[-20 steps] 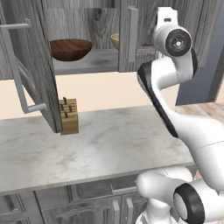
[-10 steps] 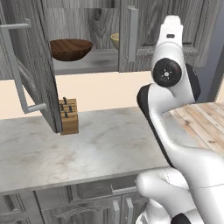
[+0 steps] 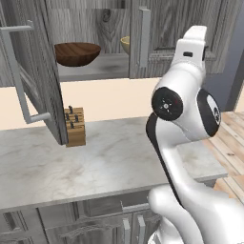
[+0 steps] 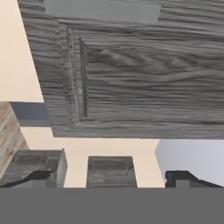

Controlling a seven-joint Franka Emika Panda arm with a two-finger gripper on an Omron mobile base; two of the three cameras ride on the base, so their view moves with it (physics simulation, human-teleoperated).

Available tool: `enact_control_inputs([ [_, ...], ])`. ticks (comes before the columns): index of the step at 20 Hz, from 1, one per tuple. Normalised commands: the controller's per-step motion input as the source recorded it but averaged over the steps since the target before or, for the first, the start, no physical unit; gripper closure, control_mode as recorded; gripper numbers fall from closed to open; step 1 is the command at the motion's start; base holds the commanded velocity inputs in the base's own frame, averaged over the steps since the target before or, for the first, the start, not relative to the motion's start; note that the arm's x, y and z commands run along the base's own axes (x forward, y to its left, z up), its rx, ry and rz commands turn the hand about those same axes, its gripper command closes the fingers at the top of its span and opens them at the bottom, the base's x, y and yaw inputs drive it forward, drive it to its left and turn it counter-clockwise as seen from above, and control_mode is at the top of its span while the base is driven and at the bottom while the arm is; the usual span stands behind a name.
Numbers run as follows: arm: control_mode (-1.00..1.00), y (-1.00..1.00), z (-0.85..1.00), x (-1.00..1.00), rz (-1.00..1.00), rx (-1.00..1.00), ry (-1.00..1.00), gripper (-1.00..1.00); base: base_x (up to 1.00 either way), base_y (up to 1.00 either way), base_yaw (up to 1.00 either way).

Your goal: Open the cabinet. Pick the bowls from the counter and place them in the cabinet. Then close the cabinet.

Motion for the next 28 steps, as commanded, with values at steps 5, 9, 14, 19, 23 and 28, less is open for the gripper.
enact_control_inputs([
  [5, -1.0, 0.12, -0.01, -0.66, -0.18, -0.02, -0.01, -1.0, 0.0, 0.0, 0.0],
  [9, -1.0, 0.26, -0.09, -0.52, -0.17, -0.01, 0.0, -1.0, 0.0, 0.0, 0.0],
  [14, -1.0, 0.31, -0.2, -0.4, -0.17, 0.0, 0.0, -1.0, 0.0, 0.0, 0.0],
  [19, -1.0, 0.32, -0.23, -0.42, -0.15, 0.0, 0.0, -1.0, 0.0, 0.0, 0.0],
  [23, -1.0, 0.44, -0.26, -0.29, -0.15, 0.0, 0.0, -1.0, 0.0, 0.0, 0.0],
  [28, -1.0, 0.5, -0.26, -0.19, -0.12, 0.0, 0.0, -1.0, 0.0, 0.0, 0.0],
])
